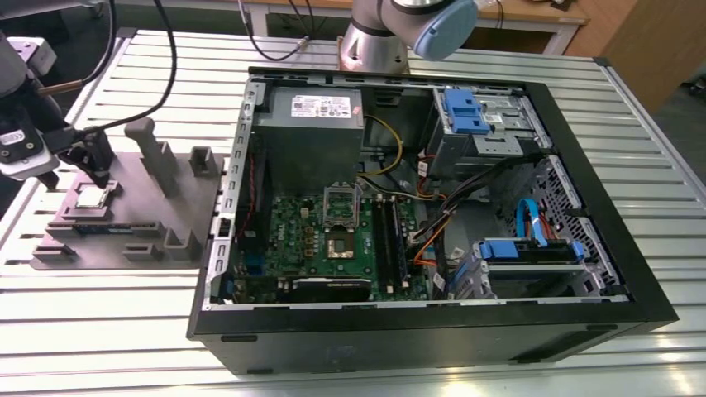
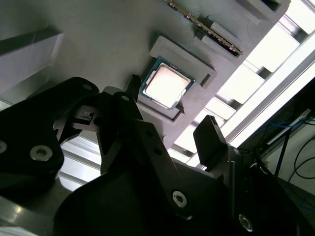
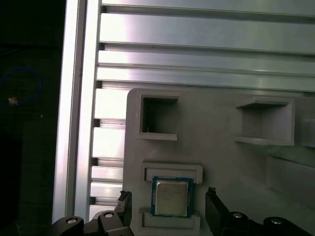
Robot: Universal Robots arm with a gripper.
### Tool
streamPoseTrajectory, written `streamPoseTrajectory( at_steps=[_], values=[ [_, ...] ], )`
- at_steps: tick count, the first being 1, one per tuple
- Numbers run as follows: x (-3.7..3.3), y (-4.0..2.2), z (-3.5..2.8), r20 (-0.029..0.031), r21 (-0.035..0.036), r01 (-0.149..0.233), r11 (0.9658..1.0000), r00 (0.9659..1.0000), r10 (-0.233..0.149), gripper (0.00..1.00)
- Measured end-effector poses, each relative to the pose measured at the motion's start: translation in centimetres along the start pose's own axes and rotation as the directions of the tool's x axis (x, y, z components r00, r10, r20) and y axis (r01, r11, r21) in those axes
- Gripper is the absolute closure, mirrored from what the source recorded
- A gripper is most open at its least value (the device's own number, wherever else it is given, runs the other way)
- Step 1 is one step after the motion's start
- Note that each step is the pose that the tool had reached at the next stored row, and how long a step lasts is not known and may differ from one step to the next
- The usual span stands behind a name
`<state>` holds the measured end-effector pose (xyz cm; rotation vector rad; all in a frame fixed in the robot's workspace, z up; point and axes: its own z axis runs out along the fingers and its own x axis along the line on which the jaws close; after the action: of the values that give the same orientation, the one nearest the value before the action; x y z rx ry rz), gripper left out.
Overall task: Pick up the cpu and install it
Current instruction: 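Pick up the cpu and move it towards the insertion slot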
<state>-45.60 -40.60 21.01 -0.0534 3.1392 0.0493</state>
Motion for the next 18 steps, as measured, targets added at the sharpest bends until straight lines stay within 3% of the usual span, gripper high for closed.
streamPoseTrajectory(
  at_steps=[11, 18],
  values=[
    [-0.11, -0.26, 1.24, -0.0002, 0.0001, 0.000, 1.0000, 1.0000, 0.000, 0.30],
    [-0.12, -0.32, 1.39, -0.0002, 0.0001, 0.000, 1.0000, 1.0000, 0.000, 0.30]
  ],
)
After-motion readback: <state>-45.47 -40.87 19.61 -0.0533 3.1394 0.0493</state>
